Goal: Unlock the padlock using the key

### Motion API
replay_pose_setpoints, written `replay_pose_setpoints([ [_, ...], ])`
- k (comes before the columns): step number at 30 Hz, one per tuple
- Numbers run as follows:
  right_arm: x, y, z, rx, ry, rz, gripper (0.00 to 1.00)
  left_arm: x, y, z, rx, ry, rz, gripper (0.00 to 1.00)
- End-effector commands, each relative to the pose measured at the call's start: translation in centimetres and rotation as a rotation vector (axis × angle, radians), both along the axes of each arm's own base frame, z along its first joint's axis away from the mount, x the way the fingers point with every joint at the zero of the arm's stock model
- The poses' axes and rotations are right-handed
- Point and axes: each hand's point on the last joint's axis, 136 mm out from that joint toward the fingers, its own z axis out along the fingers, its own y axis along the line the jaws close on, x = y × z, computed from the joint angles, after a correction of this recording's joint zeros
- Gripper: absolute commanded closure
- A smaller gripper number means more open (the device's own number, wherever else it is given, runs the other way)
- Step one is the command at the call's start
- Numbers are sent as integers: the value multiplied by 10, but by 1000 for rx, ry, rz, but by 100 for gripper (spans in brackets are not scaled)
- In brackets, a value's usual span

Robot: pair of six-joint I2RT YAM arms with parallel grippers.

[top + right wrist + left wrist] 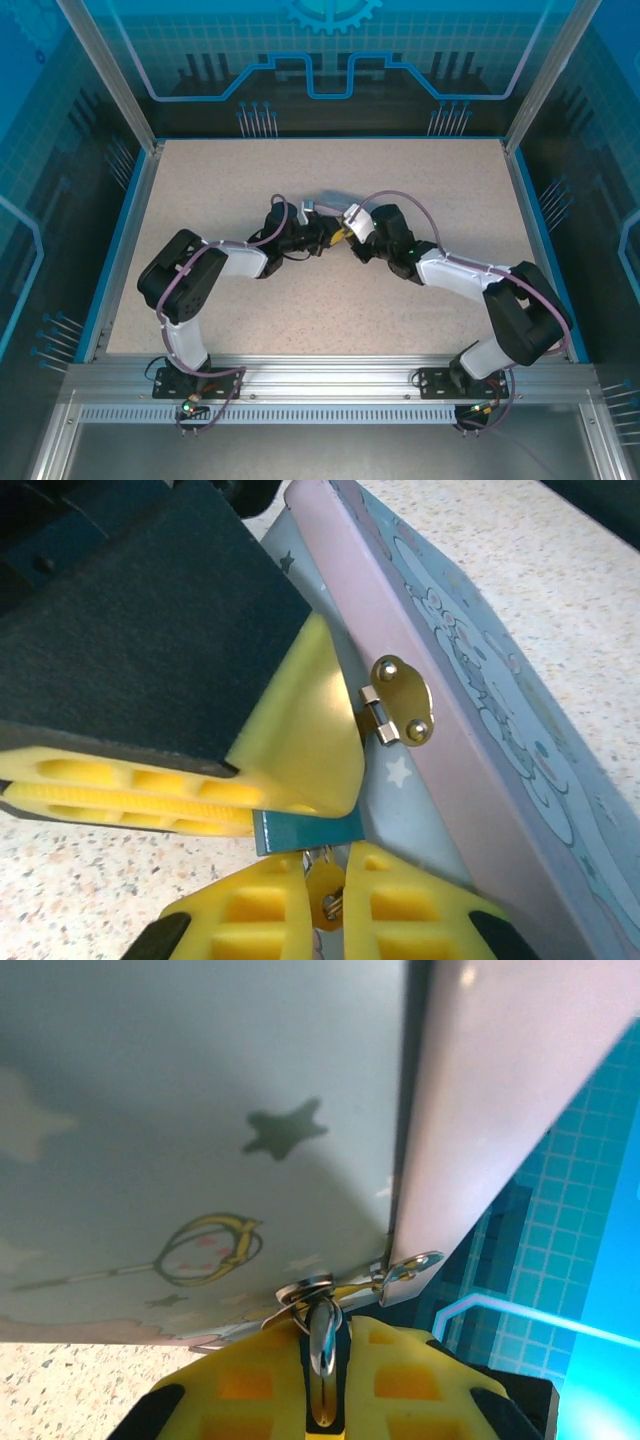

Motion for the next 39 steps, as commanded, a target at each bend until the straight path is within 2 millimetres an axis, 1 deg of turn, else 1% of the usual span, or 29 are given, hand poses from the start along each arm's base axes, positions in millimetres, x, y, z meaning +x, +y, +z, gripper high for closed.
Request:
replay_pose_setpoints([
  [1, -9, 5, 10, 124, 114, 66, 100, -6, 3, 18, -21, -45, -30, 100],
  [10, -9, 1, 20, 384, 287, 108, 100, -14, 7, 2, 25, -36, -41, 100],
  [17, -14, 2, 13, 404, 336, 108, 100, -14, 9, -6, 54, -40, -39, 100],
  [20, -16, -3, 12, 404, 343, 82, 87, -12, 12, -12, 71, -36, -31, 100],
  [22, -18, -10, 14, 404, 329, 56, 73, -11, 16, -18, 79, -31, -25, 100],
  [25, -24, -19, 20, 412, 319, 23, 62, -8, 21, -25, 103, -28, -25, 100],
  [29, -32, -33, 24, 407, 346, -40, 53, -5, 30, -41, 136, -15, -22, 100],
  [30, -31, -37, 24, 405, 352, -67, 49, -5, 33, -46, 139, -4, -19, 100],
  [31, -29, -42, 22, 402, 367, -109, 46, -4, 34, -50, 142, -1, -20, 100],
  [33, -27, -45, 19, 395, 403, -153, 43, -4, 38, -59, 151, 15, -14, 100],
  [34, -23, -48, 18, 387, 417, -192, 39, -4, 40, -63, 155, 22, -9, 100],
  [38, -11, -55, 12, 357, 445, -292, 34, -4, 47, -76, 174, 44, 2, 100],
  [39, -8, -54, 14, 342, 441, -301, 33, -4, 50, -79, 182, 49, 9, 100],
])
